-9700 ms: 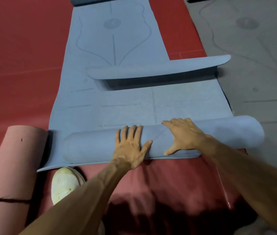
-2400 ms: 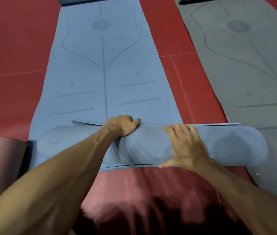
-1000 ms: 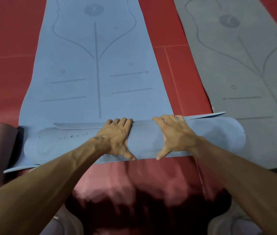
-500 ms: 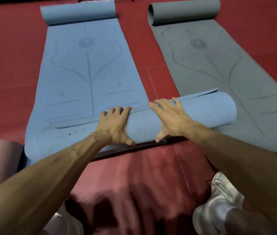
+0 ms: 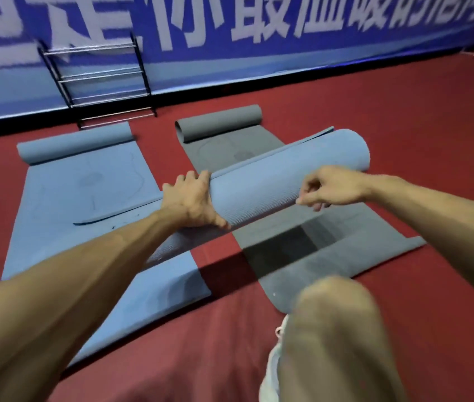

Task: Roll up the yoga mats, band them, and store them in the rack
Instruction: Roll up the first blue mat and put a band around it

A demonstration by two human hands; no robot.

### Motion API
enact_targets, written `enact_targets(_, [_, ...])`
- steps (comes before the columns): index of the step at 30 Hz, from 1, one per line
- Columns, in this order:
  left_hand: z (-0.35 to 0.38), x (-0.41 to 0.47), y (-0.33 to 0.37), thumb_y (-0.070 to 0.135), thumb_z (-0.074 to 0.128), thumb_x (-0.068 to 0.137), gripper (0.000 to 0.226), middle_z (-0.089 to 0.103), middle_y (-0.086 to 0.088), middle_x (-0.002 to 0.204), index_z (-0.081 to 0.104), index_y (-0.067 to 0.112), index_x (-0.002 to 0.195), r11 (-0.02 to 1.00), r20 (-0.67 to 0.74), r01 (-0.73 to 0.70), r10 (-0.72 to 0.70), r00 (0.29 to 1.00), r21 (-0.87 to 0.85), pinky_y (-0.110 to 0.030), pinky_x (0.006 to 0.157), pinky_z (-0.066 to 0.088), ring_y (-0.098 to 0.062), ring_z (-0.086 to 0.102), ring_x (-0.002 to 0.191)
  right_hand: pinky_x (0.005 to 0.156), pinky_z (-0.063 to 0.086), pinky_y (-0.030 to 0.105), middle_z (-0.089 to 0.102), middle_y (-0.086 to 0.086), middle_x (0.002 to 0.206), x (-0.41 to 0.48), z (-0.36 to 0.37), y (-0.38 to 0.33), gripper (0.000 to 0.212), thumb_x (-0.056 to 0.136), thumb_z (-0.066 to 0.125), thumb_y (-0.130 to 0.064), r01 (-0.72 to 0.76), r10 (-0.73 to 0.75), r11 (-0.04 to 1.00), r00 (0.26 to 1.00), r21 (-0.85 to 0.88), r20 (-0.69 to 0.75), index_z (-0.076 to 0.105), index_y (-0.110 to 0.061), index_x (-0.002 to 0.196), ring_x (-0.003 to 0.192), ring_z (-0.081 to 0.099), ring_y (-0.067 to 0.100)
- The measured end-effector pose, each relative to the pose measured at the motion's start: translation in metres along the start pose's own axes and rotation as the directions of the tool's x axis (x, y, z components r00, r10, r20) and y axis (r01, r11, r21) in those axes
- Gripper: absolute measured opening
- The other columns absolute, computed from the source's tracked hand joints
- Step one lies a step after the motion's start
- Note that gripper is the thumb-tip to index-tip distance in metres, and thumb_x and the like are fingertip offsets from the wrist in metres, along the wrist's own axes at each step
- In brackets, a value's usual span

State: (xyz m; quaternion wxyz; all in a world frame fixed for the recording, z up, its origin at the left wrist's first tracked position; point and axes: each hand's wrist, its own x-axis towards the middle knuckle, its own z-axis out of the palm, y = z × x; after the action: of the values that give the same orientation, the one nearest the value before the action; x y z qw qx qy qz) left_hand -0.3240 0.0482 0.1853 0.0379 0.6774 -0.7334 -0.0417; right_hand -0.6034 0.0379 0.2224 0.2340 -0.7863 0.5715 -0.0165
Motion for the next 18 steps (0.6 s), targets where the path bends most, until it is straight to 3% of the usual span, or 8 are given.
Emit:
enact_targets(2, [-0.009,0.005,0.042,0.071,0.080,0.040,0.115,0.048,-0.008,0.128,0.036,0.023,0.135,0.999,-0.006,-0.047,0.047,0.999,0.004,-0.051,0.096,0.037,-0.031,0.046,0.119,0.066,0.048,0.025,0.067,-0.004,0.068,-0.035,0.010,0.037,0.012,0.088,0.067,-0.020,-0.041,0.040,0.997,0.999,0.066,0.020,0.070,-0.008,0.087,0.063,0.063,0.008])
enact_targets(7, [0.007,0.014,0.152,0.072,0.080,0.037,0.116,0.049,-0.009,0.128,0.037,0.024,0.134,0.979,0.040,-0.203,0.202,0.978,0.029,-0.051,0.094,0.037,-0.032,0.046,0.120,0.059,0.042,0.014,0.062,-0.002,0.072,-0.109,0.053,0.139,0.008,0.089,0.067,-0.019,-0.215,0.225,0.942,0.974,0.256,-0.010,0.069,-0.012,0.093,0.067,0.057,0.011])
enact_targets(9, [0.025,0.016,0.194,0.072,0.080,0.036,0.115,0.050,-0.008,0.126,0.039,0.023,0.131,0.959,0.084,-0.280,0.276,0.957,0.036,-0.052,0.093,0.038,-0.032,0.047,0.118,0.062,0.042,0.017,0.061,-0.008,0.068,-0.138,0.077,0.182,0.003,0.088,0.068,-0.021,-0.303,0.318,0.901,0.948,0.310,0.002,0.069,-0.019,0.087,0.063,0.056,0.006])
enact_targets(11, [0.046,0.016,0.231,0.073,0.080,0.036,0.115,0.051,-0.007,0.126,0.040,0.022,0.131,0.931,0.127,-0.361,0.352,0.927,0.052,-0.054,0.093,0.038,-0.032,0.048,0.117,0.058,0.042,0.013,0.063,-0.009,0.068,-0.167,0.108,0.220,0.011,0.088,0.065,-0.017,-0.391,0.402,0.853,0.915,0.346,0.041,0.067,-0.023,0.079,0.062,0.056,0.006])
enact_targets(14, [0.081,0.014,0.279,0.073,0.079,0.037,0.116,0.051,-0.008,0.126,0.038,0.022,0.133,0.874,0.157,-0.478,0.462,0.873,0.087,-0.054,0.093,0.038,-0.033,0.048,0.117,0.067,0.041,0.021,0.063,-0.002,0.080,-0.204,0.165,0.265,0.021,0.091,0.060,-0.013,-0.499,0.491,0.804,0.864,0.323,0.113,0.062,-0.023,0.072,0.078,0.056,0.014])
enact_targets(18, [0.144,-0.002,0.334,0.069,0.080,0.040,0.121,0.048,-0.010,0.131,0.034,0.020,0.140,0.782,0.204,-0.613,0.586,0.784,0.111,-0.052,0.096,0.036,-0.033,0.045,0.120,0.068,0.037,0.025,0.062,0.011,0.089,-0.241,0.244,0.295,0.019,0.093,0.058,-0.026,-0.648,0.603,0.727,0.760,0.225,0.241,0.064,-0.011,0.083,0.082,0.055,0.020])
